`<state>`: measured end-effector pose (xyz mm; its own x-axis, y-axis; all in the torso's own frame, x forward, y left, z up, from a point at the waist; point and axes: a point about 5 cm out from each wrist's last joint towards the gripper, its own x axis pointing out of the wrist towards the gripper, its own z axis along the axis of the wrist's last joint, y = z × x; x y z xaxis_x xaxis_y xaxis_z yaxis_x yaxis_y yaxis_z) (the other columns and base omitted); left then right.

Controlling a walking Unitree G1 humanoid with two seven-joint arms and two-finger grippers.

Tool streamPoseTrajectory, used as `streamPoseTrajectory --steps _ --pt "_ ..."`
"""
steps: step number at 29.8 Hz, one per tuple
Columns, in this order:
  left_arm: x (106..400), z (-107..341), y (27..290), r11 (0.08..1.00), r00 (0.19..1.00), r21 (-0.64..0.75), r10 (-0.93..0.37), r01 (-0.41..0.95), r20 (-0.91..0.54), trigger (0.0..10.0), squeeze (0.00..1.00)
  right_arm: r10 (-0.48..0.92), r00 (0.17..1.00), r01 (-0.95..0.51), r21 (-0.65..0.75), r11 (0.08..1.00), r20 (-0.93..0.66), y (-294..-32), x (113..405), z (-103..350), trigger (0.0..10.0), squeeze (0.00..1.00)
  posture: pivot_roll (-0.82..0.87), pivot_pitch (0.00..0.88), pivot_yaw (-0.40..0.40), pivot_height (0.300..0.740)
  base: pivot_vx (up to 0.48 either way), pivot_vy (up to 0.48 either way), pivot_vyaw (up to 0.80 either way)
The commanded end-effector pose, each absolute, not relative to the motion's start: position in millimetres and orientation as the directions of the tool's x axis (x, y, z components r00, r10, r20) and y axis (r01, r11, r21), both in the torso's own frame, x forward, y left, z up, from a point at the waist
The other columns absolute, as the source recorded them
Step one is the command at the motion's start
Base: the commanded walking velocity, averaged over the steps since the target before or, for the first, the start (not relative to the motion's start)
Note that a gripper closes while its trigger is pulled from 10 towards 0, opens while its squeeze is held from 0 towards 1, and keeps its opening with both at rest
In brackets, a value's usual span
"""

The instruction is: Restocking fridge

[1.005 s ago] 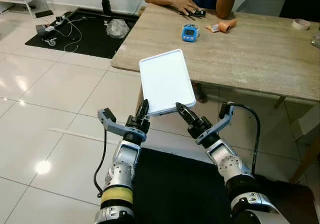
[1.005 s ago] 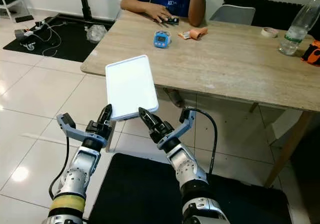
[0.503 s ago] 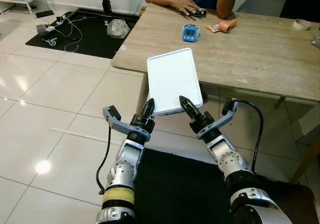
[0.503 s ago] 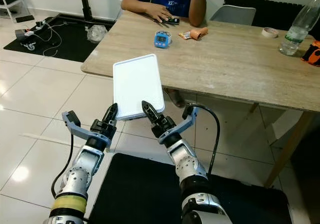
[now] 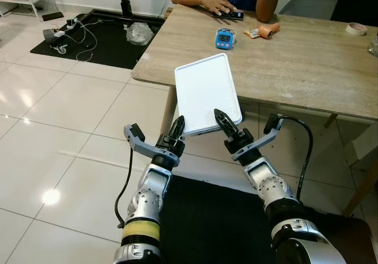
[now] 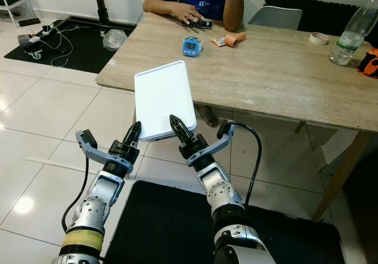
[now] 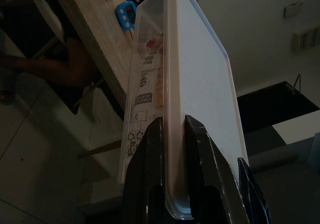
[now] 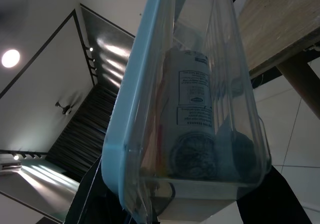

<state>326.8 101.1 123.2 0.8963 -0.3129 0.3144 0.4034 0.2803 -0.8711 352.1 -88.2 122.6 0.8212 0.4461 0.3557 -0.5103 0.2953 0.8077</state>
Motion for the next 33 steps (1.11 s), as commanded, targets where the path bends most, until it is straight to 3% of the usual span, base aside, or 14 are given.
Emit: streamPoseTrajectory --steps 1,4,5,12,18,22,26,28,29,30,32,33 --pt "318.1 123.5 65.4 0.187 0.879 -0.890 -0.334 0.417 0.341 10.0 0.00 0.434 0.799 -0.536 0.820 0.200 0.416 -55.0 356.3 141.5 0.0 0.00 0.02 0.097 -0.028 0.740 0.000 0.000 0.00" --pt "318.4 123.2 65.1 0.197 0.880 -0.888 -0.335 0.415 0.337 10.0 0.00 0.433 0.799 -0.536 0.820 0.199 0.417 -55.1 356.4 141.5 0.0 0.00 0.02 0.097 -0.027 0.740 0.000 0.000 0.00" --pt "318.3 123.5 64.8 0.200 0.874 -0.883 -0.345 0.424 0.341 10.0 1.00 0.435 0.800 -0.536 0.819 0.205 0.415 -55.8 356.3 140.6 0.0 0.00 0.02 0.097 -0.027 0.740 0.000 0.000 0.00" --pt "318.2 124.3 66.1 0.205 0.867 -0.875 -0.354 0.439 0.352 10.0 1.00 0.435 0.804 -0.533 0.816 0.225 0.405 -58.3 356.2 138.3 0.0 0.00 0.02 0.098 -0.027 0.740 0.000 0.000 0.00" --pt "318.7 116.5 87.3 0.279 0.879 -0.858 -0.345 0.431 0.329 10.0 1.00 0.420 0.822 -0.525 0.798 0.296 0.385 -75.1 358.0 133.3 0.0 0.00 0.02 0.095 -0.029 0.740 0.000 0.000 0.00" --pt "314.1 99.7 133.5 0.386 0.916 -0.842 -0.290 0.377 0.277 10.0 1.00 0.461 0.832 -0.512 0.746 0.426 0.308 -104.5 351.1 111.2 0.0 0.00 0.02 0.099 -0.032 0.740 0.000 0.000 0.00" --pt "312.6 95.3 143.5 0.413 0.926 -0.837 -0.275 0.358 0.260 10.0 1.00 0.479 0.831 -0.510 0.732 0.451 0.284 -111.0 347.9 104.6 0.0 0.00 0.02 0.099 -0.033 0.740 0.000 0.000 0.00" --pt "305.5 78.9 173.8 0.482 0.955 -0.830 -0.223 0.282 0.195 10.0 1.00 0.522 0.834 -0.492 0.671 0.554 0.180 -132.5 337.0 83.5 0.0 0.00 0.02 0.103 -0.038 0.740 0.000 0.000 0.00" --pt "305.5 78.9 173.8 0.482 0.955 -0.830 -0.223 0.282 0.195 10.0 1.00 0.522 0.834 -0.492 0.671 0.554 0.180 -132.5 337.0 83.5 0.0 0.00 0.02 0.103 -0.038 0.740 0.000 0.000 0.00" --pt "297.5 65.5 193.0 0.529 0.971 -0.818 -0.195 0.226 0.141 10.0 1.00 0.541 0.837 -0.474 0.605 0.640 0.083 -148.2 328.5 68.8 0.0 0.00 0.02 0.103 -0.039 0.740 0.000 0.000 0.00" --pt "289.0 51.1 205.4 0.573 0.980 -0.802 -0.184 0.171 0.077 10.0 1.00 0.564 0.825 -0.475 0.494 0.729 -0.040 -158.2 320.5 55.3 0.0 0.00 0.02 0.104 -0.039 0.740 0.000 0.000 0.00" --pt "289.0 51.1 205.4 0.573 0.980 -0.802 -0.184 0.171 0.077 10.0 1.00 0.564 0.825 -0.475 0.494 0.729 -0.040 -158.2 320.5 55.3 0.0 0.00 0.02 0.104 -0.039 0.740 0.000 0.000 0.00"
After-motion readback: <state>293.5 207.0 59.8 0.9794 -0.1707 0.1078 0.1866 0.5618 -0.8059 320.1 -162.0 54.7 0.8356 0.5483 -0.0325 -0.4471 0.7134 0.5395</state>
